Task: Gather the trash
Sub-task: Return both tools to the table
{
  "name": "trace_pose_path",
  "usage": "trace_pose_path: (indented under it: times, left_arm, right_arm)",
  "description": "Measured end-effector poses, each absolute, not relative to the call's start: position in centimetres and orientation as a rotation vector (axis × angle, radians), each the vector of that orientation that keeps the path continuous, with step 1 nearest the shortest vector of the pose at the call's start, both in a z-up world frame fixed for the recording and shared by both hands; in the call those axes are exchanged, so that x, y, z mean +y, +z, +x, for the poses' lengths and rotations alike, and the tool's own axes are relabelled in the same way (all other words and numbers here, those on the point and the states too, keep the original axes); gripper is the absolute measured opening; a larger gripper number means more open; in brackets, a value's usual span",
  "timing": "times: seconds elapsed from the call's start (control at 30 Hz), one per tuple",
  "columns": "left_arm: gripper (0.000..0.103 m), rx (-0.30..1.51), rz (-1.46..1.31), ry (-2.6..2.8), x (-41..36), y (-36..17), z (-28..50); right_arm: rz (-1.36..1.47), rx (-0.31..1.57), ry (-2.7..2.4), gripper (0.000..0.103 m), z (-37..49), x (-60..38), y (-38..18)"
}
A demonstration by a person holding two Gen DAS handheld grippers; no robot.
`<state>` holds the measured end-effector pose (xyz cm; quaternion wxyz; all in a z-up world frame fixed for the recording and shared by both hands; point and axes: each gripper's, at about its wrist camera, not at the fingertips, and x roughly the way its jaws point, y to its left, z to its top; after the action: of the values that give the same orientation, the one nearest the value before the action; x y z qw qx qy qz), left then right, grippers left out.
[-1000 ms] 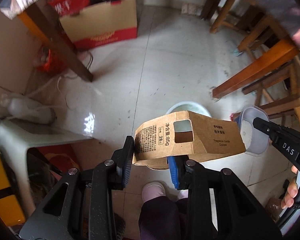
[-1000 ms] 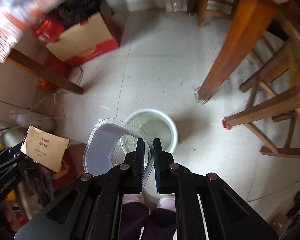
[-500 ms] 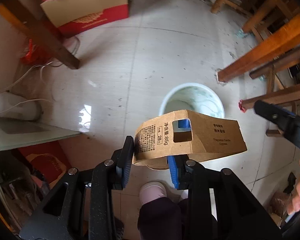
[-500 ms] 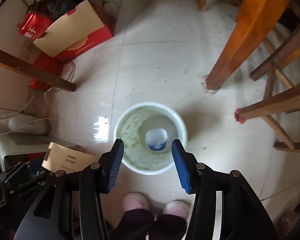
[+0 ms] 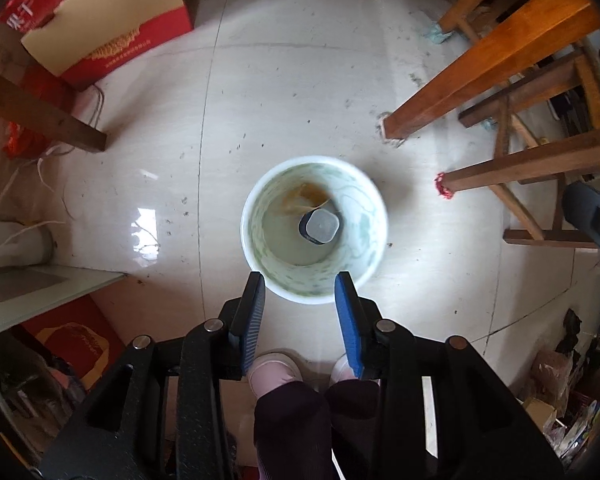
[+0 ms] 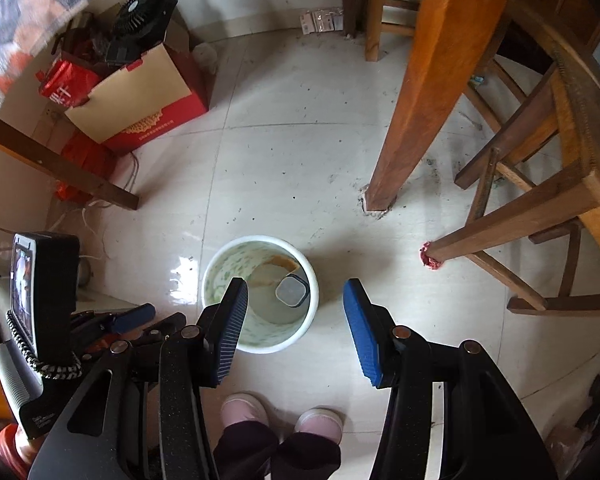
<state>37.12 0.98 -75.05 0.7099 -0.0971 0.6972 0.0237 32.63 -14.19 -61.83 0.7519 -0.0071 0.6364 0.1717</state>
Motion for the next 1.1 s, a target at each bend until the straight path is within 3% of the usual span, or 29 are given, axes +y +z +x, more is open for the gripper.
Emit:
trace_pose_path:
  times: [0.07,0.27,0.7,0.97,1.1]
  left_arm:
    - [0.044,1.527,-0.218,0.06,1.3,-72.4,37.0]
    - [0.045,1.451,-0.229,0.082,2.8,-62.3,36.4]
    - [0.051,1.199,-0.226,0.106,5.5,-36.6,33.5]
    - [0.051,0.95,-0.24,0.066,7.4,-20.9,31.2]
    - [0.057,0.818,-0.213,0.041,8.0,-14.6,29.4]
  right_arm:
    - [-0.006,1.384,0.376,0.046,32.5,-14.4,-60.4]
    - [0.006,1.35,0.386,0.046,31.9,-14.4,-53.0]
    - [0.033,1.153,0.408,0.046,29.3,-14.4,-30.7]
    - [0.052,0.974,0.43,0.046,27.0,-14.4,-18.8]
    - [0.05,0.87,0.428,0.046,25.8,-14.0,-13.8]
